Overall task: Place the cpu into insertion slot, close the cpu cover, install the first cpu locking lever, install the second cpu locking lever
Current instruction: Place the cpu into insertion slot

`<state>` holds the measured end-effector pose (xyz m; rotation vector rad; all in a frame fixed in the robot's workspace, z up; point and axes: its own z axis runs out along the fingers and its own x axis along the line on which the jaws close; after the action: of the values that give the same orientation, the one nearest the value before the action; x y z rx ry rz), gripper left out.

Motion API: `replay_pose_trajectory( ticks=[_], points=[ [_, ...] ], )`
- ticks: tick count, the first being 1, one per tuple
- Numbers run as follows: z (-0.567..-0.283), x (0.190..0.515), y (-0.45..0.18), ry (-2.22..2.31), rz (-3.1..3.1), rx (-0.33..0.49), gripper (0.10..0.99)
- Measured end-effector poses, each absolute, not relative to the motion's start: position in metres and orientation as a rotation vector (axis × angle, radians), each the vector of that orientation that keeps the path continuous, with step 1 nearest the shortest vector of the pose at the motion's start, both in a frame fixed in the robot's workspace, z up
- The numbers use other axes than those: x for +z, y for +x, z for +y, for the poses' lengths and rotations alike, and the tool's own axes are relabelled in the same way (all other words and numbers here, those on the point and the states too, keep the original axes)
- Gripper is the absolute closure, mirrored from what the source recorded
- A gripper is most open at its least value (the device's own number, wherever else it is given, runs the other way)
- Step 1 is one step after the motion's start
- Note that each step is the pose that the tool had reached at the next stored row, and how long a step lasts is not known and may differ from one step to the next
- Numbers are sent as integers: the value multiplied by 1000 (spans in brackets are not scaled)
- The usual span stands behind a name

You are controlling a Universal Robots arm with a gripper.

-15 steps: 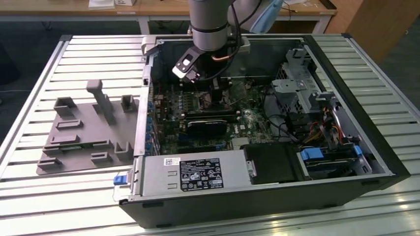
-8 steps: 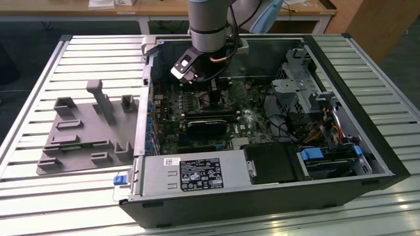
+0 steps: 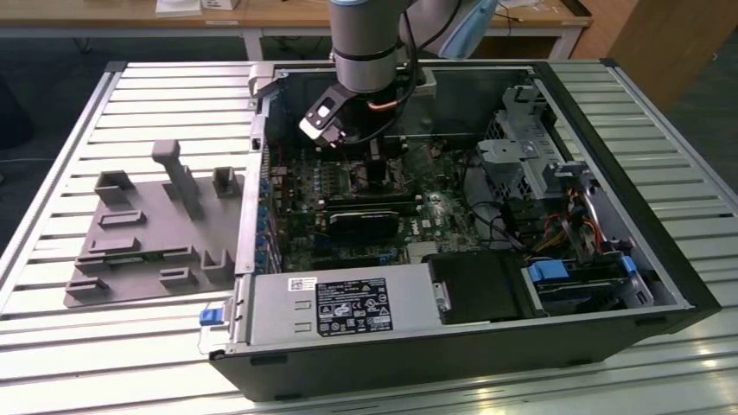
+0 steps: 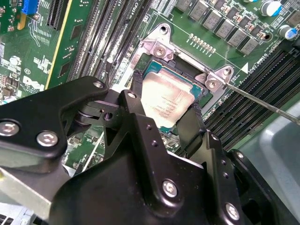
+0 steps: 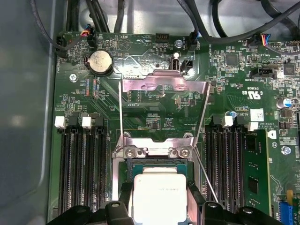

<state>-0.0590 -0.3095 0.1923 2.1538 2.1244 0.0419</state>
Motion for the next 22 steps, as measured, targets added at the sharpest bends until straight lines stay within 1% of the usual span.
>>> replay_pose_trajectory(
  ticks=[22],
  points=[
    [-310, 191, -59, 2119, 2164, 50, 549]
  ],
)
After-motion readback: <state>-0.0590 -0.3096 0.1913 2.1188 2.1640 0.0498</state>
